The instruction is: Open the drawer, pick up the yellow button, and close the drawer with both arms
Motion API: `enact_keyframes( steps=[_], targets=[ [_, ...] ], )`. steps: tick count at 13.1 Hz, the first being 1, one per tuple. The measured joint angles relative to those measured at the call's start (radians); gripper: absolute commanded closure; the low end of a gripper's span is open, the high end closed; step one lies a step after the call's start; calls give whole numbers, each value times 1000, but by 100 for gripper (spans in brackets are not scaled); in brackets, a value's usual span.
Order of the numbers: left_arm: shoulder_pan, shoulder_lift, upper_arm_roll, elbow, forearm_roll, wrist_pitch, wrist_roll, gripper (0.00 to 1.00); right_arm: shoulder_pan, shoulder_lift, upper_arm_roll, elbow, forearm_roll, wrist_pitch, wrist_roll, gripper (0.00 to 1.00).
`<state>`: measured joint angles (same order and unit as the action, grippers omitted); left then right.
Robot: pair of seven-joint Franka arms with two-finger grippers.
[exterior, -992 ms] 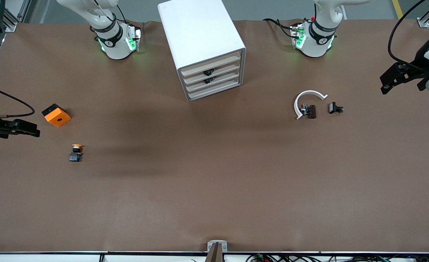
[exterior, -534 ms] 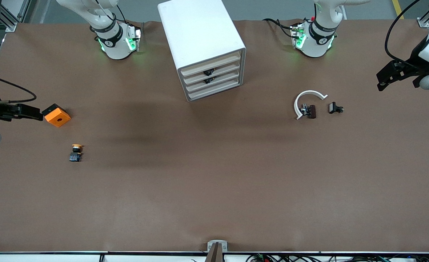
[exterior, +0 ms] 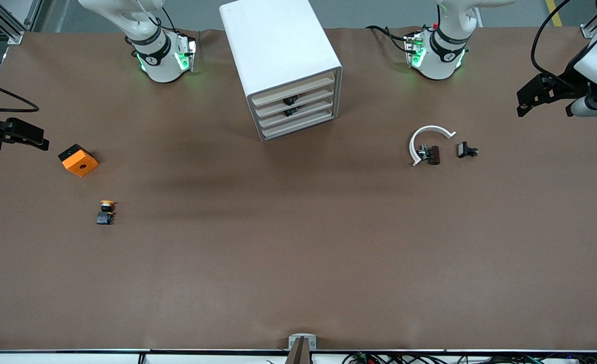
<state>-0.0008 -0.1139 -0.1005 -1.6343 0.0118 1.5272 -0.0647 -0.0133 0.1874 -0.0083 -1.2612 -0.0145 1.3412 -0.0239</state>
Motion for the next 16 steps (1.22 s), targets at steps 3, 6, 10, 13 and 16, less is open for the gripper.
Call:
enact_keyframes(
  steps=[3,6,10,13,16],
  targets=[
    [-1,-10,0,0,-37,-9,0,0,0,-79,-19,-112,8,72,0,0],
    [-1,-12,0,0,-38,-12,0,0,16,-173,-56,-245,18,141,0,0],
    [-5,-11,-3,-2,-22,-12,0,0,45,-227,-93,-280,20,149,0,0],
    [-6,-10,-3,0,-7,-12,0,0,44,-251,-99,-303,20,150,0,0],
    [-6,-9,-2,3,4,-12,0,0,42,-271,-97,-345,20,160,0,0]
  ],
)
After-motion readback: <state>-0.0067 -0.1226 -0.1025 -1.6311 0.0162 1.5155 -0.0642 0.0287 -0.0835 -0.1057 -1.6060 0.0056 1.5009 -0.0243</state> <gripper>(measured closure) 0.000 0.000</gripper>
